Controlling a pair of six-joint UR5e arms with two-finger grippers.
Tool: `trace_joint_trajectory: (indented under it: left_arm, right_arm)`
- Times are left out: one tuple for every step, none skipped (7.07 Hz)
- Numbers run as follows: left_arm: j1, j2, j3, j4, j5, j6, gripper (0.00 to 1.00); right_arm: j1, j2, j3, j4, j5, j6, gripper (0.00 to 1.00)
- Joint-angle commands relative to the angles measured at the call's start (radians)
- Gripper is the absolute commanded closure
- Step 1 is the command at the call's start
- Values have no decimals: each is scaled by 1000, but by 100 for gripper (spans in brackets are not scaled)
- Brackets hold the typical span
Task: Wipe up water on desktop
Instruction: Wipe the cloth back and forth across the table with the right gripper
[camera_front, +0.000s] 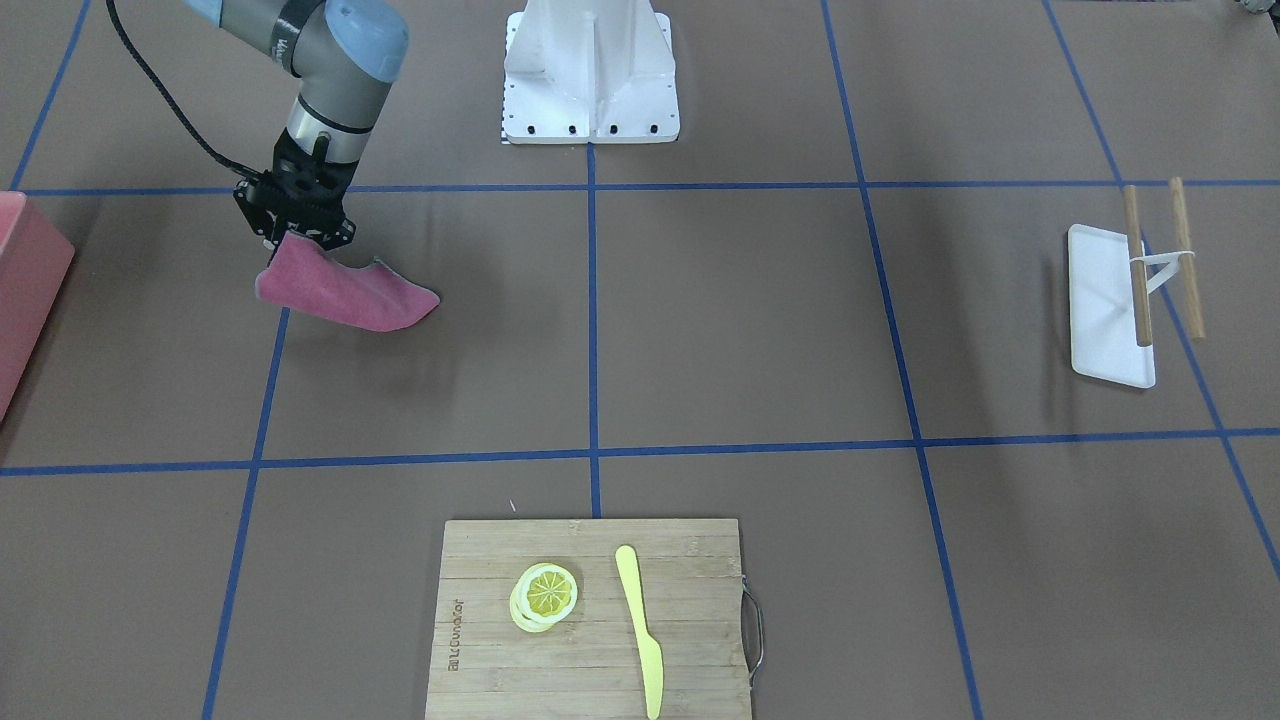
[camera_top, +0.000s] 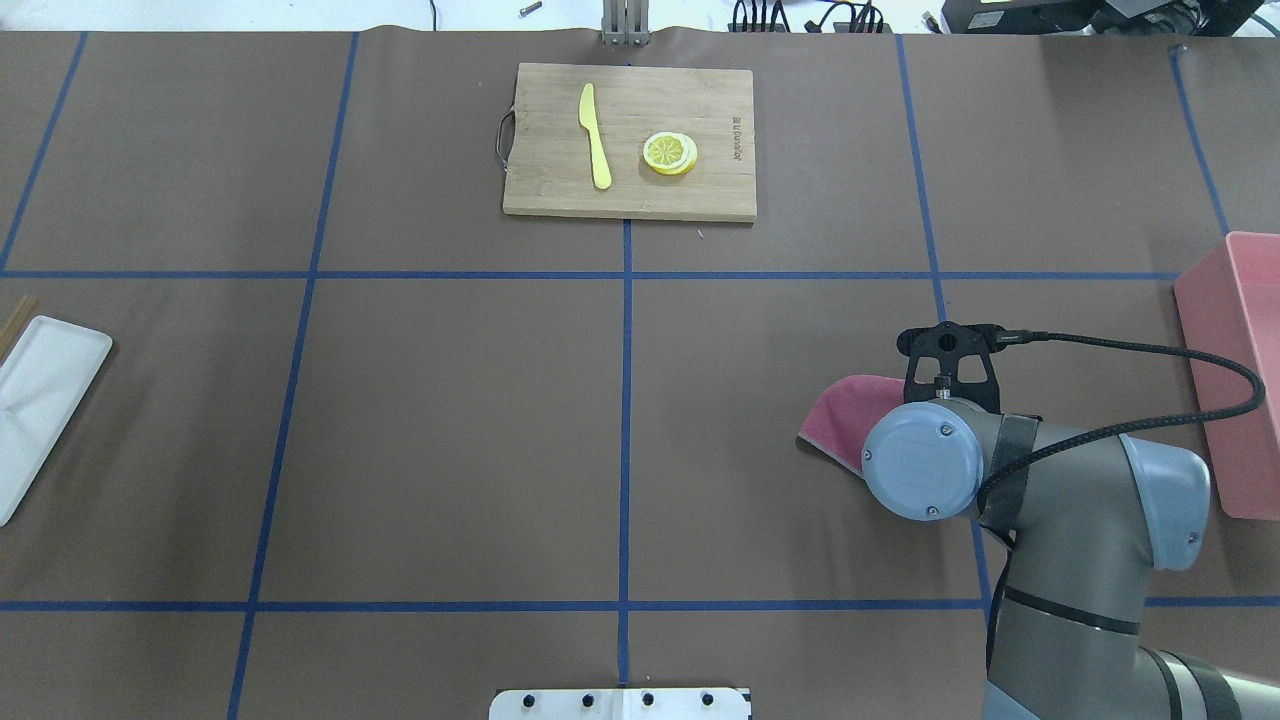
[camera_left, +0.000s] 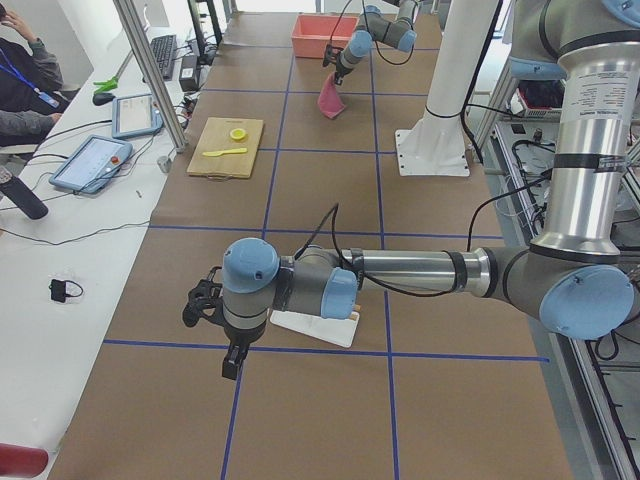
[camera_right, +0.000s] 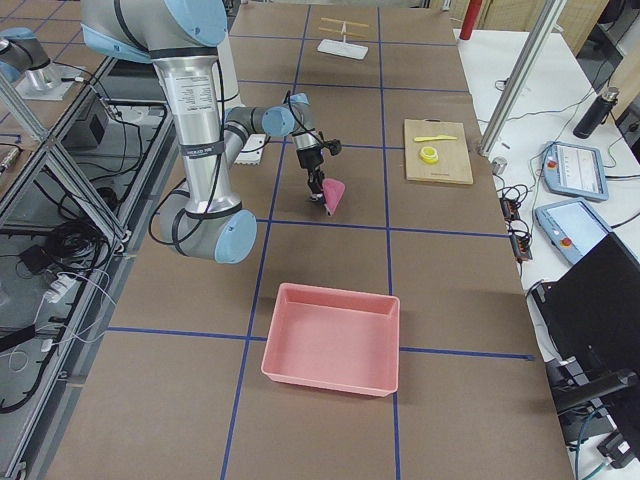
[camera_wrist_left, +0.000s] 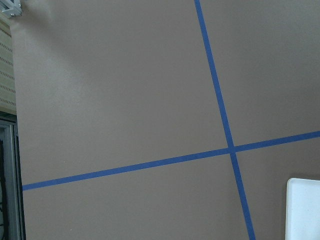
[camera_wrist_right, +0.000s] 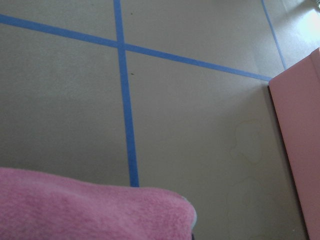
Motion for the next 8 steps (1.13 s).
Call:
trace_joint_trajectory:
  left_arm:
    - [0,0,0,0,0,0,2]
    - [0,0,0,0,0,0,2]
    - [0,1,0,0,0,0,2]
    - [0,2,0,0,0,0,2]
    - [0,2,0,0,0,0,1]
    - [0,2,1,0,0,0,2]
    - [0,2,1,0,0,0,1]
    - [2,2,0,0,0,0,1]
  right_arm:
    - [67,6,-42,29,-4,-62,100]
    - [78,71,-115,130,-5,-51,100]
    - [76,129,-174,245,-2,-36,100]
    - [61,168,-179,296,2,21,100]
    - [17,249,-208,298,1,97,100]
    - [-28,332,-234,298,-1,192,100]
    - [-65,416,-272,301,-5,273,100]
    - [-98,462,-310,347,-13,347,100]
